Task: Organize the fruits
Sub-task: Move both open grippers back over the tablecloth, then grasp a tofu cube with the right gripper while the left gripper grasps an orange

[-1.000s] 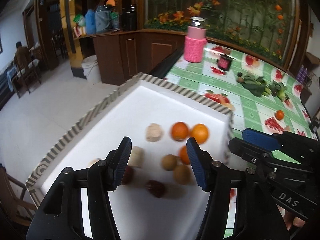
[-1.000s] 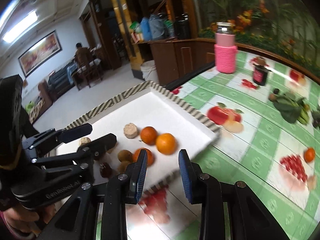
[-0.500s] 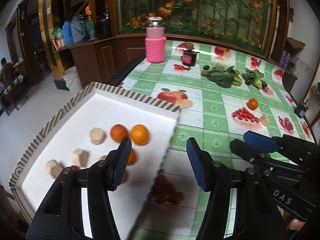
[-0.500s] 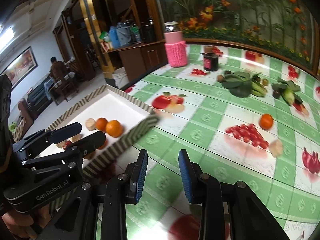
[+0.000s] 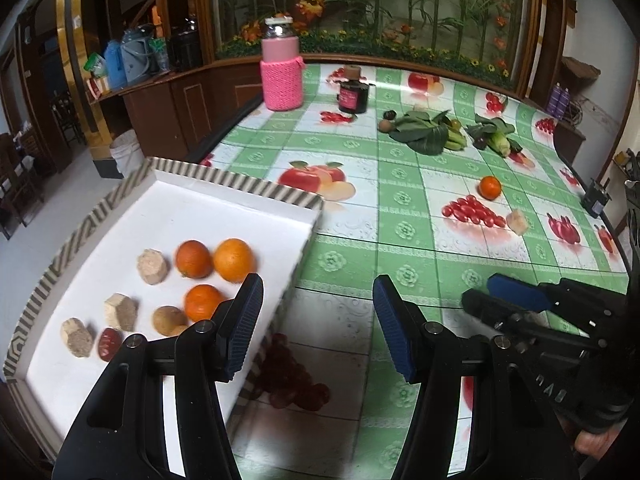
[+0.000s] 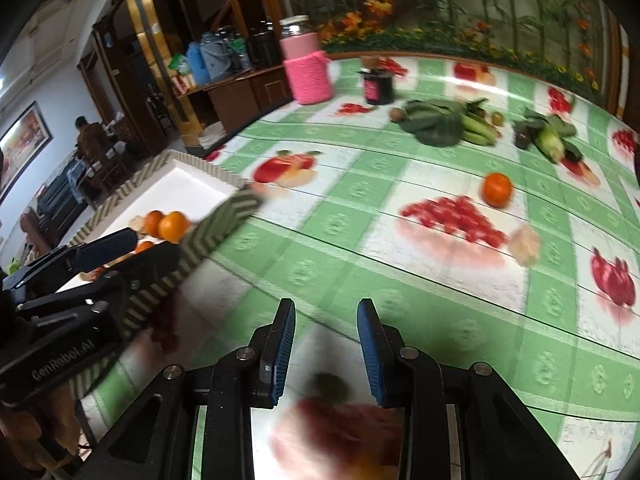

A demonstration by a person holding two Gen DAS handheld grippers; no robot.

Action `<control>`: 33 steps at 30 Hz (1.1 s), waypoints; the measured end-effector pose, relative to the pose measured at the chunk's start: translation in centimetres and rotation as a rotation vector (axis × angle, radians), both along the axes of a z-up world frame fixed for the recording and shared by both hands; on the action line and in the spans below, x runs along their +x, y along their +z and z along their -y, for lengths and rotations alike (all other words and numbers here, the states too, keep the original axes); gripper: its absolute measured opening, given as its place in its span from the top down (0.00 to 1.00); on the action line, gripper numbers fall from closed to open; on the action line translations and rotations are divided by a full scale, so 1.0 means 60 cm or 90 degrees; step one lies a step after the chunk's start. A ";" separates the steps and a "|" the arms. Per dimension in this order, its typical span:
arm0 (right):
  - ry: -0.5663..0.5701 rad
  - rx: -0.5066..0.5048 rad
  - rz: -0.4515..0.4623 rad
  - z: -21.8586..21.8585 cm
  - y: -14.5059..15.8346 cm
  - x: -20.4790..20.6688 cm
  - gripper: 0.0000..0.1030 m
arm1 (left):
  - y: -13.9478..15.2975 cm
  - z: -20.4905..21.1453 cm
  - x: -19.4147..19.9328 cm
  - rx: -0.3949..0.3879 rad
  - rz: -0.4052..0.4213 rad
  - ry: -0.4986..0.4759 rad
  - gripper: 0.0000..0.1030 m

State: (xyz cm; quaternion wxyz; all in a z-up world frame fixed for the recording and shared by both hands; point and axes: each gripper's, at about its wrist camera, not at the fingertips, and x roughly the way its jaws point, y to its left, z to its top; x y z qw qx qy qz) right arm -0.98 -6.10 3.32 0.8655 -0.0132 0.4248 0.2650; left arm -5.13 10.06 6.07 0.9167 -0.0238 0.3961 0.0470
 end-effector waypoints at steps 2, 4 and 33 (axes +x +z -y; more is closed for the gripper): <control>-0.024 -0.006 -0.001 0.030 -0.004 0.008 0.70 | -0.005 0.007 0.006 -0.009 -0.011 -0.010 0.44; -0.047 -0.014 -0.003 0.061 -0.007 0.020 0.70 | -0.009 0.016 0.014 -0.012 -0.019 -0.019 0.44; -0.151 0.024 0.003 0.227 -0.024 0.153 0.74 | -0.008 0.172 0.179 -0.079 -0.064 -0.147 0.44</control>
